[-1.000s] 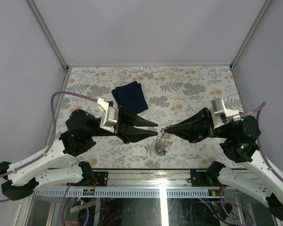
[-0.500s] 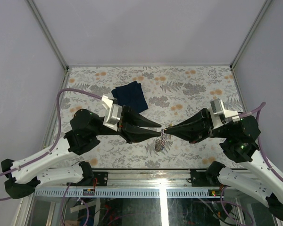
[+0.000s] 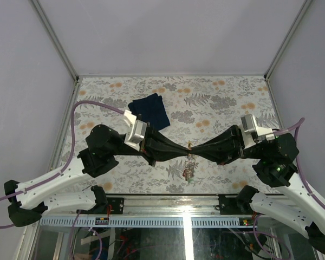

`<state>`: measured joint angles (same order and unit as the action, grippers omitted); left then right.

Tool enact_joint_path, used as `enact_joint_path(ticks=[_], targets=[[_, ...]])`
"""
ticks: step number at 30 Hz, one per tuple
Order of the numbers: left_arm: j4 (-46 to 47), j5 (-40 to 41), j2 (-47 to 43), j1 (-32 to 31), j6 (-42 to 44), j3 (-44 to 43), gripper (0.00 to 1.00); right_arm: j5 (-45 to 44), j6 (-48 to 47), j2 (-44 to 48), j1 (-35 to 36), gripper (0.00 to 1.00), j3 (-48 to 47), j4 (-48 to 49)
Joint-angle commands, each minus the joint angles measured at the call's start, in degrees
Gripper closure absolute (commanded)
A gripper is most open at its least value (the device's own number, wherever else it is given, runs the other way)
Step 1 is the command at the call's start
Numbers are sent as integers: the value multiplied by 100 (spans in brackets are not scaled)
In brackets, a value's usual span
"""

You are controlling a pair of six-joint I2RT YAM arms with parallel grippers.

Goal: Put the keys on the keyring

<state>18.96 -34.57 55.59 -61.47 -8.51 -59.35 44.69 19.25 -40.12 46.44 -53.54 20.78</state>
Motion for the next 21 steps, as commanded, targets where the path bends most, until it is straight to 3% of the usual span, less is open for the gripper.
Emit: enact_joint_path(ticks=[1, 3, 7, 9, 21], targets=[[253, -43, -21, -57, 23, -110, 100, -95, -191, 69, -12, 100, -311, 111], [-78, -6, -18, -51, 118, -231, 100, -164, -269, 117, -12, 99, -331, -8], [-1268, 87, 49, -51, 483, -691, 100, -320, -597, 198, -12, 78, -479, -528], [-2039, 187, 122, -56, 725, -1023, 100, -373, -795, 229, -12, 72, -597, -906], [-6437, 907, 1187, -56, 2185, -3286, 100, -454, -1472, -210, -12, 65, -1264, -2967]])
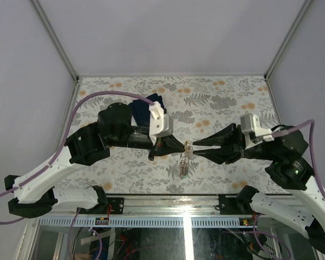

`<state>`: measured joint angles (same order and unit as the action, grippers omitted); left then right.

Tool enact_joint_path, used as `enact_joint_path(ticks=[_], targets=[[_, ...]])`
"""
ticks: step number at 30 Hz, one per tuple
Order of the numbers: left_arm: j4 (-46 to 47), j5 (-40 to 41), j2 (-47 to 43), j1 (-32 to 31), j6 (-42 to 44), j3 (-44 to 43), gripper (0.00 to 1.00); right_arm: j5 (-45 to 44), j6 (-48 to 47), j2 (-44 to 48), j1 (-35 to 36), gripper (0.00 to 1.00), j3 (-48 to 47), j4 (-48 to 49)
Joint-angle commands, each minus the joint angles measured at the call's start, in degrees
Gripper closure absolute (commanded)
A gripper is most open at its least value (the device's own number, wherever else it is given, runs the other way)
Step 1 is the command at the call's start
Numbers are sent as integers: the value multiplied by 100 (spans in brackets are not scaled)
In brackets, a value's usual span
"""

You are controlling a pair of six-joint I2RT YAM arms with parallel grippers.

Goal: Put the keys on the keyring

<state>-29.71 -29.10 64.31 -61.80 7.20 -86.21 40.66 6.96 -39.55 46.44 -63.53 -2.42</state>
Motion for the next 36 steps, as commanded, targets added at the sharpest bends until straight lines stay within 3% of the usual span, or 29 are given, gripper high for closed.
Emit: enact_joint_path(ticks=[1, 8, 26, 30, 32, 36], targets=[[-1768, 405, 401, -18, 668, -728, 100, -9, -247, -310, -14, 65, -258, -688], [-2502, 693, 758, -30, 849, -1330, 100, 124, -261, -559, -12, 65, -121, -857], [-2524, 694, 874, -95, 854, -1473, 100, 360, -309, -992, -12, 66, 45, -915], [-2492, 675, 883, -111, 846, -1457, 100, 363, -296, -1013, -12, 92, 60, -864], [-2466, 685, 868, -113, 845, -1444, 100, 363, -292, -1003, -12, 100, 60, -852], [-2276, 670, 745, -121, 847, -1341, 99, 284, -356, -917, -12, 100, 49, -853]])
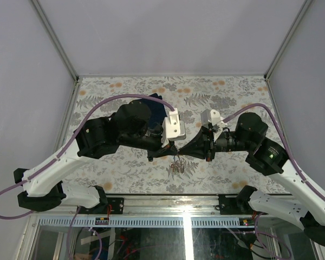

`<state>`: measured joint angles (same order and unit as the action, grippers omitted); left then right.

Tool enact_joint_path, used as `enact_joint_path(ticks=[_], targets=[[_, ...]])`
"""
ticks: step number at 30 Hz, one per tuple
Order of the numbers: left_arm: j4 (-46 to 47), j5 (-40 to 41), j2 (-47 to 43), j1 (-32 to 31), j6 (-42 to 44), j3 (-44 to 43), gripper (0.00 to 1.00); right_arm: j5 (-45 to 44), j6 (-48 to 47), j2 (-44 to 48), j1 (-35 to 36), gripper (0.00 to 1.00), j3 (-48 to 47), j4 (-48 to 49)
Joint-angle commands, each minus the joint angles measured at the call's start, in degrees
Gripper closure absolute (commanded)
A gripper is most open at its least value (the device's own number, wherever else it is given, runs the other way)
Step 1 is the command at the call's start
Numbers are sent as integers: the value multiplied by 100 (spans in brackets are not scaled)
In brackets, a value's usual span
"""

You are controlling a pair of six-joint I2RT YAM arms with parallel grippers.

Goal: Put the keys on the keyring

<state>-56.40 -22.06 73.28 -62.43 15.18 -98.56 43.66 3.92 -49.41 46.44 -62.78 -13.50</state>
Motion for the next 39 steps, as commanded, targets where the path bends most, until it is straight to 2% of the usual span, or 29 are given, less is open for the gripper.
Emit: enact_joint_path(ticks=[1, 6, 8, 13, 18, 25, 39], targets=[[492, -40, -221, -57, 39, -46, 96, -74, -58, 140, -16, 100, -16, 274], [1301, -243, -712, -54, 25, 555, 78, -82, 80, 357, -12, 100, -6, 569], [1729, -358, -973, -58, 8, 874, 75, 10, 183, 422, -12, 100, -17, 749], [2891, -584, -1577, -52, -42, 1644, 73, 373, 466, 534, -12, 100, -23, 1192], [3584, -815, -1845, -56, -101, 2102, 72, 566, 767, 596, -12, 100, -4, 1626], [3794, -958, -1790, -53, -164, 2158, 70, 651, 1005, 603, -12, 100, 20, 1964], [3913, -1322, -1664, -56, -190, 2200, 73, 609, 1116, 601, -12, 100, 71, 2165]])
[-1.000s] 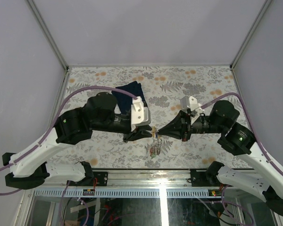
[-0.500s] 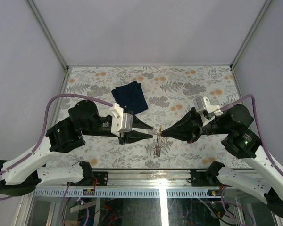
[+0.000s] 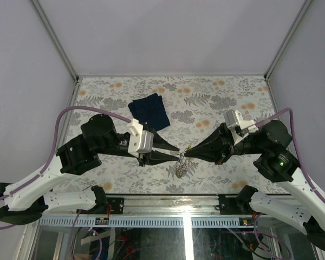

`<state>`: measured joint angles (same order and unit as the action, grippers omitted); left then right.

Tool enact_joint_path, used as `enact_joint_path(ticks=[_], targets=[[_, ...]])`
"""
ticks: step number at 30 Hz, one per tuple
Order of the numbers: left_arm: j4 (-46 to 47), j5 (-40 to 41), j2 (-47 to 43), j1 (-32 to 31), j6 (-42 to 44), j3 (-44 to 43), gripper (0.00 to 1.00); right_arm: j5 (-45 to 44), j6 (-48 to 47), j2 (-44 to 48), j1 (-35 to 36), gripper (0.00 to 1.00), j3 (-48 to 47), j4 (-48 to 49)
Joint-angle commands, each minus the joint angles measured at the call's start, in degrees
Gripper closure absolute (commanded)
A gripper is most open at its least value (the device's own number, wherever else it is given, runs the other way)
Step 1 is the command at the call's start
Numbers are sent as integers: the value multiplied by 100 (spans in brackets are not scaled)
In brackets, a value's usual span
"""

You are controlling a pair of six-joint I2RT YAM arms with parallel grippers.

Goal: Put the keys on the keyring

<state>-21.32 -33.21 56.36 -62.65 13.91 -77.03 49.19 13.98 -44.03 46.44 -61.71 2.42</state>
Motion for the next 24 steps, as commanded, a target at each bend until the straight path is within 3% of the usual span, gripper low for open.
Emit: enact_joint_path(ticks=[1, 10, 24], targets=[[407, -214, 37, -38, -64, 46, 73, 56, 133, 60, -18, 100, -33, 590], [409, -215, 37, -34, -69, 48, 99, -45, 207, 86, -12, 100, 11, 729], [724, -75, -94, -35, -151, 268, 100, -698, 845, 346, -17, 100, 516, 1916]])
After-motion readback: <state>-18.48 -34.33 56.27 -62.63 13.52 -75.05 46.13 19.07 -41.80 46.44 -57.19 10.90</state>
